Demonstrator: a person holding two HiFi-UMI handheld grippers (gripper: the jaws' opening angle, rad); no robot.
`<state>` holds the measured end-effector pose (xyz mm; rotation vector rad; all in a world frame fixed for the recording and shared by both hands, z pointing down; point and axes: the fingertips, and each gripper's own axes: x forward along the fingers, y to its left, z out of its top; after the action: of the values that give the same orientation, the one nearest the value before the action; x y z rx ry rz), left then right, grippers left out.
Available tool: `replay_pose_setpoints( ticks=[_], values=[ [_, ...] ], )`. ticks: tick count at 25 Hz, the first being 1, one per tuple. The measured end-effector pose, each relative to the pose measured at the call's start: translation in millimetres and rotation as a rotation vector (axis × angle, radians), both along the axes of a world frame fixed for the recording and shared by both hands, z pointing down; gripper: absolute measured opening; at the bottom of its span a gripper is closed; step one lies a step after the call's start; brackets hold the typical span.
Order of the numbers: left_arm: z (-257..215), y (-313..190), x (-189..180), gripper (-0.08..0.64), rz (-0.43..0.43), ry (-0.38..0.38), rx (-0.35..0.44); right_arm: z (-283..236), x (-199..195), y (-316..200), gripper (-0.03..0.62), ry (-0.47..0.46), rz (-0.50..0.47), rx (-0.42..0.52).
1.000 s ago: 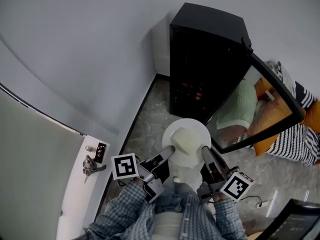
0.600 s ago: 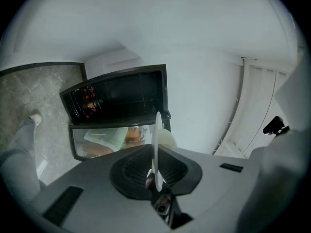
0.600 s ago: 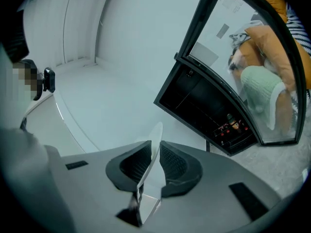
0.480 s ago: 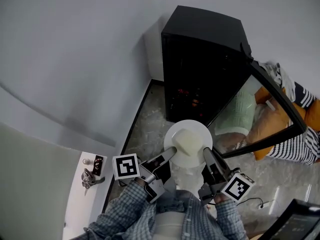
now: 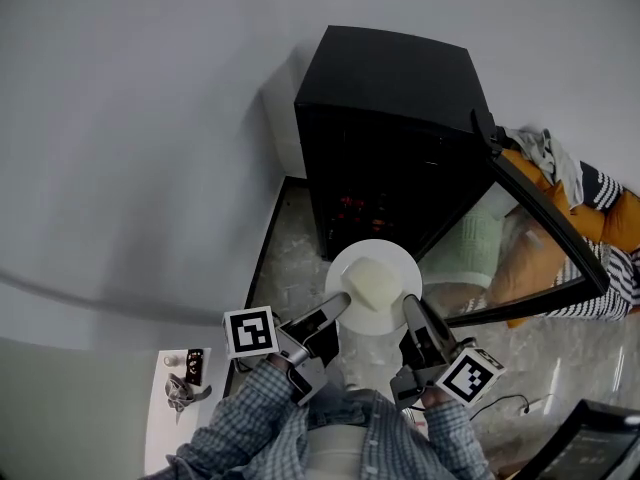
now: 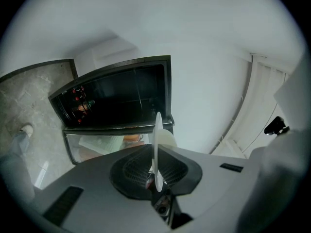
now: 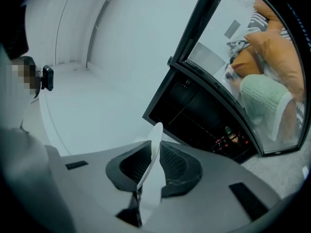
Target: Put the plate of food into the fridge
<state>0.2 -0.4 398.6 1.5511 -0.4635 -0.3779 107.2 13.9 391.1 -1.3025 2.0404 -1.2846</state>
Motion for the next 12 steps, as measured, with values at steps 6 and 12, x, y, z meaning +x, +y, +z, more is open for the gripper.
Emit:
replay_pose_setpoints(
  ticks=[6,12],
  values=[
    [1,-45,-3,0.023,0.028,-0.004,-0.006,-2,-3,-42,0.06,0.015,0.03,-0.008],
    [2,-90,-9,0.023,0.058,-0.003,-0.01,0,-10,-85,0.06,0.004,0.069,-0.02]
  ],
)
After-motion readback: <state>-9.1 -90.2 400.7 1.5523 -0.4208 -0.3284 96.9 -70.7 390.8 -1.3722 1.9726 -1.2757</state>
